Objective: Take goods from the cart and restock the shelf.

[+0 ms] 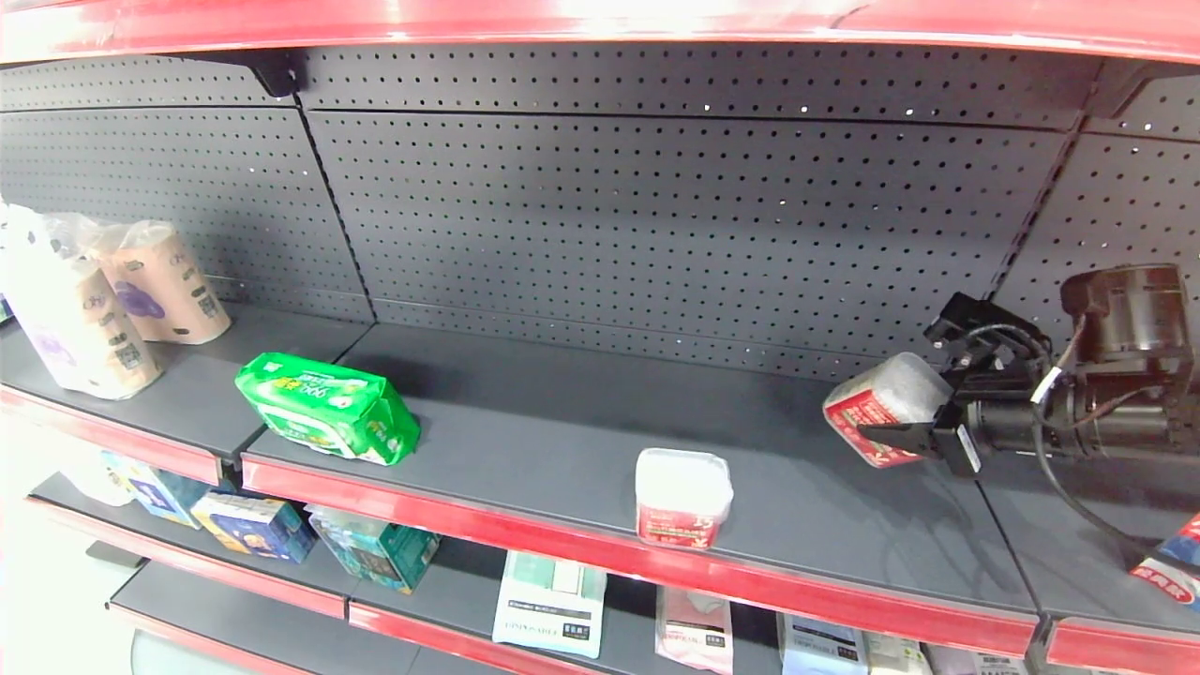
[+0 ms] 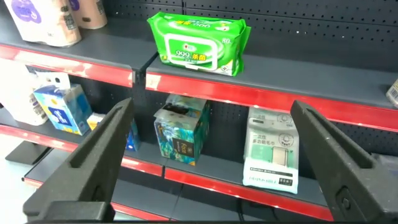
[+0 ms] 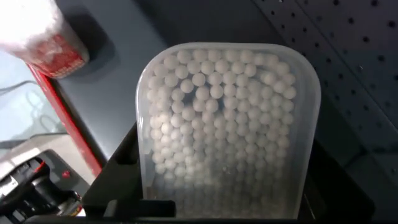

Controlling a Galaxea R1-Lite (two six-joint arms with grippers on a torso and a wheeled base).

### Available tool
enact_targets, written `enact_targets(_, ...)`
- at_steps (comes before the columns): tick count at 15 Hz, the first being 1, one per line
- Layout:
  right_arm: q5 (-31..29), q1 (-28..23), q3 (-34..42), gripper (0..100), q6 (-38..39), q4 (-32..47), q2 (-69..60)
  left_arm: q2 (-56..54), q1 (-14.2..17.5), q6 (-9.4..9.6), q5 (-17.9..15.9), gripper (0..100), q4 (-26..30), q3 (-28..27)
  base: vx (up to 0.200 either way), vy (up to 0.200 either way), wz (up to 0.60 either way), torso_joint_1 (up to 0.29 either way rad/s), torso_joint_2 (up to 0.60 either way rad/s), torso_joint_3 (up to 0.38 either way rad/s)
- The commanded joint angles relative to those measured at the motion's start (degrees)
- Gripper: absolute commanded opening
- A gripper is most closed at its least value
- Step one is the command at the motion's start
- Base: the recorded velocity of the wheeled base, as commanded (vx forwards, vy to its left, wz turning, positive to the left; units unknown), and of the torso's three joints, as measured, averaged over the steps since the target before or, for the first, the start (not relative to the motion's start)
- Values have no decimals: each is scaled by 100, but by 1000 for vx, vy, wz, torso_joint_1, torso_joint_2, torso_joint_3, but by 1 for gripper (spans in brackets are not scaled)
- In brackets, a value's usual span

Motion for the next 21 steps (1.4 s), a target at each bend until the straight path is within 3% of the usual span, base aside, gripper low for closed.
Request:
enact_targets(1, 67, -13, -297, 0, -284, 7, 612, -2, 1, -4, 2, 100, -4, 2, 0, 0, 0, 0, 0, 0)
enact_targets(5, 94, 277, -569, 0, -301, 51, 973, -2, 1, -4, 2, 100, -4, 2, 0, 0, 0, 0, 0, 0)
enact_targets(11, 23, 690, -982, 0, 534, 95, 1342, -2, 1, -4, 2, 100, -4, 2, 0, 0, 0, 0, 0, 0)
enact_targets(21, -232, 1147, -1571, 0, 516, 262, 1878, -2, 1, -4, 2, 100, -4, 2, 0, 0, 0, 0, 0, 0)
